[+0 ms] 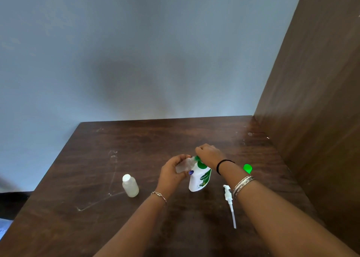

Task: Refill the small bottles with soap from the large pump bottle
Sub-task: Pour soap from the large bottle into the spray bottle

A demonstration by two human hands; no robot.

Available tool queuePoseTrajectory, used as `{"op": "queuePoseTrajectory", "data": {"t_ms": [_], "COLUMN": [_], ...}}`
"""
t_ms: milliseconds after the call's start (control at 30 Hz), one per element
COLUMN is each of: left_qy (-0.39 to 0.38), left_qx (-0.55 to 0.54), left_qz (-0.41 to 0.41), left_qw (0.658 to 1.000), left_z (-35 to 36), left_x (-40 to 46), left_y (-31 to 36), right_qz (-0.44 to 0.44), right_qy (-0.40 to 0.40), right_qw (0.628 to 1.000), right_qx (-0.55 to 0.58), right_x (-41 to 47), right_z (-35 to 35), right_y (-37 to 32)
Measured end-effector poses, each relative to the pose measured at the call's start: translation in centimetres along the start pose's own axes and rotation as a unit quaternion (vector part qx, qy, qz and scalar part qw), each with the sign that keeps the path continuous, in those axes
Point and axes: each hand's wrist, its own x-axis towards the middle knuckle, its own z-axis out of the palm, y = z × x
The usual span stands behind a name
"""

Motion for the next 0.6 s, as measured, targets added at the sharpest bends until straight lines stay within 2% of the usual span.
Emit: {"op": "queuePoseTrajectory", "data": {"t_ms": [200, 400, 600], "left_qy": [0.001, -0.001, -0.002], "left_qx": [-0.005, -0.006, -0.012], "left_qz": [0.007, -0.004, 0.005], "left_qw": [1.0, 1.0, 1.0], "left_z": [0.1, 0.2, 0.2], "left_x": [0.1, 0.2, 0.2], "left_y": [0.0, -0.4, -0.2], "right_qz": [-0.009, -0.003, -0.016], "right_qy": [-0.063, -0.021, -0.074], "right_qw": [0.998, 1.0, 0.996], "right_qx": [-0.006, -0.011, -0.045], "right_x": [0.2, -0.1, 0.2], "right_z": [-1.0, -0.3, -1.2], "right_y": [-0.3, -0.2, -0.5]}}
